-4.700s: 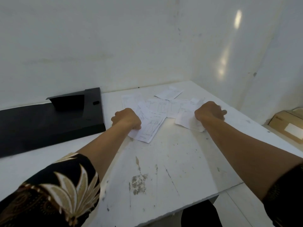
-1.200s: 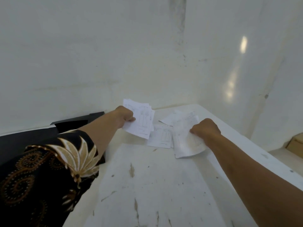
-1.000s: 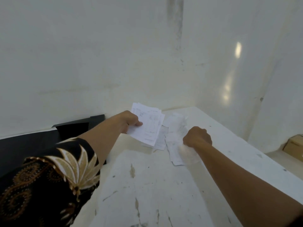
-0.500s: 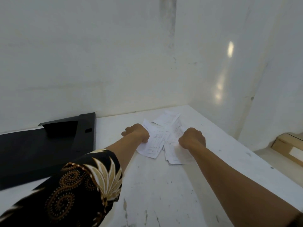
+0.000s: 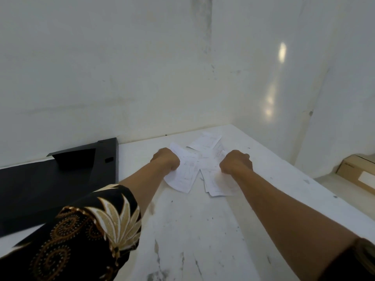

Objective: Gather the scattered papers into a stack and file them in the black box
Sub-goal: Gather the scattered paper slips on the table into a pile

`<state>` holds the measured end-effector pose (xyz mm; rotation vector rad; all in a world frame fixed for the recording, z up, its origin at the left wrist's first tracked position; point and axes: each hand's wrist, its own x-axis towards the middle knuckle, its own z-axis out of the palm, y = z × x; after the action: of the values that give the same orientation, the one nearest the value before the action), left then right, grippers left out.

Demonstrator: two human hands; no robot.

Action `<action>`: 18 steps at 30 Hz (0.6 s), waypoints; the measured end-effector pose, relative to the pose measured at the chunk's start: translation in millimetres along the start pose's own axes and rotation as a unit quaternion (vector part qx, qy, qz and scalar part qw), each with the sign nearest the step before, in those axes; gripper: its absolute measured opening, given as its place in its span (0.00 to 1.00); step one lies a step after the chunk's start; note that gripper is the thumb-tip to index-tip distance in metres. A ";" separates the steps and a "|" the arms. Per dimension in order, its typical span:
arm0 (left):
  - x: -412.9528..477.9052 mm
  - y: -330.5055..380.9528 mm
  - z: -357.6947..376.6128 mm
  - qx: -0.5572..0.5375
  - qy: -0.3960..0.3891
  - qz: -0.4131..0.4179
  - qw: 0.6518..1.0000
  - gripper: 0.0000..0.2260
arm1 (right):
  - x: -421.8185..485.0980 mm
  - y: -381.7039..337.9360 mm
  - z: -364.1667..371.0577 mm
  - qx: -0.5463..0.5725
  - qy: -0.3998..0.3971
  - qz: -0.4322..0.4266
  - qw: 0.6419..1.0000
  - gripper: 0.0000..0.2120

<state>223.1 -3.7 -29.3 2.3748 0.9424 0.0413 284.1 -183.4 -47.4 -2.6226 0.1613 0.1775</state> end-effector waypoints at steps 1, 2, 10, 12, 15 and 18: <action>1.0 -4.2 -1.4 0.004 0.004 -0.007 1.000 0.17 | -1.9 -0.7 -1.1 -0.003 -0.005 -0.002 1.000 0.14; -0.9 -7.8 -4.7 0.001 0.003 -0.015 1.000 0.22 | -4.9 -1.4 -2.3 -0.001 -0.008 -0.004 1.000 0.10; -22.7 -38.8 -26.2 -0.113 -0.015 0.003 0.993 0.03 | -21.3 -12.2 -1.7 -0.010 0.018 0.029 0.999 0.11; -32.8 -43.9 -30.6 -0.160 -0.017 0.000 0.987 0.05 | -22.6 -14.0 -3.2 -0.005 0.000 0.027 1.000 0.12; -45.9 -54.9 -34.1 -0.250 -0.023 -0.010 0.968 0.12 | -25.3 -14.0 -6.6 -0.003 -0.026 0.028 0.999 0.06; -54.3 -64.6 -32.0 -0.342 -0.019 -0.029 0.939 0.13 | -28.6 -13.2 -5.4 -0.014 -0.007 0.028 0.999 0.06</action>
<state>134.9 15.5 -26.9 1.6975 0.8096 0.2561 258.5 -172.3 -32.0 -2.6461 0.2302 0.2180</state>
